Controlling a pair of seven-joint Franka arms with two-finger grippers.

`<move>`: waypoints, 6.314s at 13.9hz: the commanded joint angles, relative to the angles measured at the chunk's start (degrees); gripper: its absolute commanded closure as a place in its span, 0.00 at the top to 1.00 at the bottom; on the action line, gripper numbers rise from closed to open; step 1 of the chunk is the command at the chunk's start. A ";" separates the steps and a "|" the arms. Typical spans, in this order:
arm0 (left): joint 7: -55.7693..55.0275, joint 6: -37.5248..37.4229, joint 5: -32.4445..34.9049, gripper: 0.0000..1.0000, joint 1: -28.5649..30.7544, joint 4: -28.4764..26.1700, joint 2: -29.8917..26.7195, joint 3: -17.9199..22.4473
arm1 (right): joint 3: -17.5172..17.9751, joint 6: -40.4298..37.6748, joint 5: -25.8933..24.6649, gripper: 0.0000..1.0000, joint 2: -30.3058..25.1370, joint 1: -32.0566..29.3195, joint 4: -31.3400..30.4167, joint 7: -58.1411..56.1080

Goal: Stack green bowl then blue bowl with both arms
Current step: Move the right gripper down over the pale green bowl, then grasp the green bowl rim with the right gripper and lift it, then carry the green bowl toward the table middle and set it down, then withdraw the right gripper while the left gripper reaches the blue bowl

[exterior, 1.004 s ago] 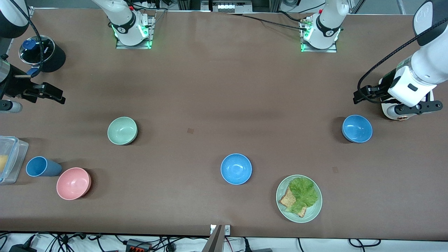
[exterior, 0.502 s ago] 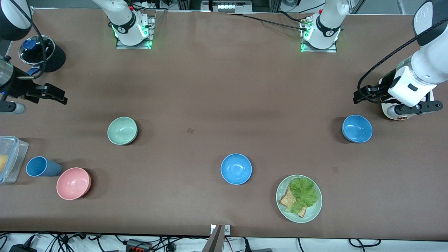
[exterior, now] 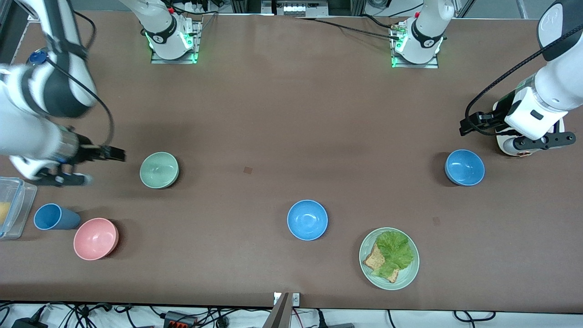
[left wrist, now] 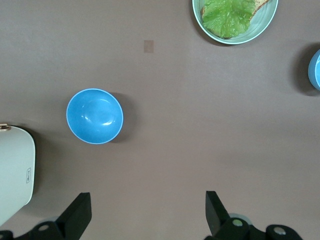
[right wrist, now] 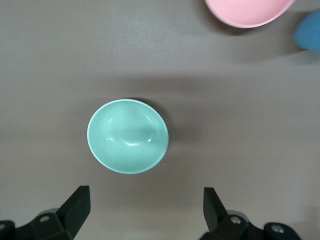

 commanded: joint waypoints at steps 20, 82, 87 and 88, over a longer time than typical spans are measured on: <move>0.88 -1.27 -0.08 1.00 0.25 1.81 1.05 0.02 | 0.15 4.90 -0.73 0.00 16.48 0.62 1.10 -0.60; 30.23 47.50 7.13 1.00 20.81 -29.92 12.64 0.02 | -0.20 -13.55 -0.91 1.00 -3.55 -3.85 22.47 -2.97; 29.18 50.22 6.96 0.98 20.90 -29.66 18.09 0.02 | -0.20 -12.69 -0.99 1.00 -10.05 -4.12 13.61 -3.50; 29.09 51.02 6.96 0.94 20.99 -29.66 18.62 0.02 | -0.20 -11.90 -1.08 1.00 -11.37 -4.12 11.24 -3.50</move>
